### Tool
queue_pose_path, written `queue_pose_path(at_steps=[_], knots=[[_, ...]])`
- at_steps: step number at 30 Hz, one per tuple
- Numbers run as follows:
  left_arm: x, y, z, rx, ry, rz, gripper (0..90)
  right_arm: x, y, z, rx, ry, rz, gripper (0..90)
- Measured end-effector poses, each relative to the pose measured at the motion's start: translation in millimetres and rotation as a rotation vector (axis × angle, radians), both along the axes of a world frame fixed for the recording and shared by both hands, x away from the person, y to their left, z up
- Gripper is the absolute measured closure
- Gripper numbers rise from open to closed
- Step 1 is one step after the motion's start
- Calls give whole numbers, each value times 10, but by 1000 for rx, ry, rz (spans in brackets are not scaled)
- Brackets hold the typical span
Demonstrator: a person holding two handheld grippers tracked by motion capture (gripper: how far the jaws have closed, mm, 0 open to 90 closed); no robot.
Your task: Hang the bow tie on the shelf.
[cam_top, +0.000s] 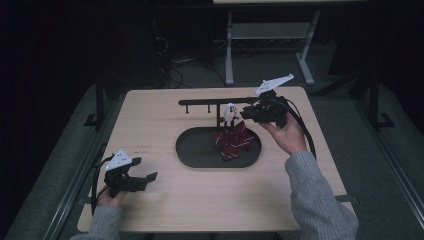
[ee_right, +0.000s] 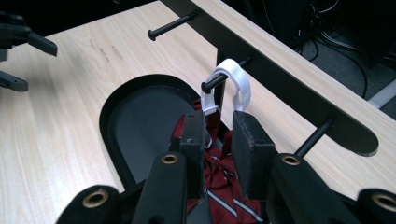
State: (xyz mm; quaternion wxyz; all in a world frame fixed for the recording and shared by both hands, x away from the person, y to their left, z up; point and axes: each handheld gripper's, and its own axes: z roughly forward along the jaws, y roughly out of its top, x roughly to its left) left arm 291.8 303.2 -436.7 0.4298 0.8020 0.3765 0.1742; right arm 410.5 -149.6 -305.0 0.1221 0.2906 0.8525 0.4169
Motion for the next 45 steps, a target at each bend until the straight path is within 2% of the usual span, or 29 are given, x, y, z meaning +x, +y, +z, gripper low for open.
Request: queue_pose_path(at_steps=[21, 30, 45], knots=[[-6, -4, 0, -1, 4, 3, 130, -170, -146, -4, 5, -6, 0, 706], [-3, -6, -2, 4, 3, 0, 130, -229, -247, -83, 22, 17, -1, 691], [-2, -4, -2, 10, 3, -3, 130, -319, -376, -159, 31, 20, -7, 670]])
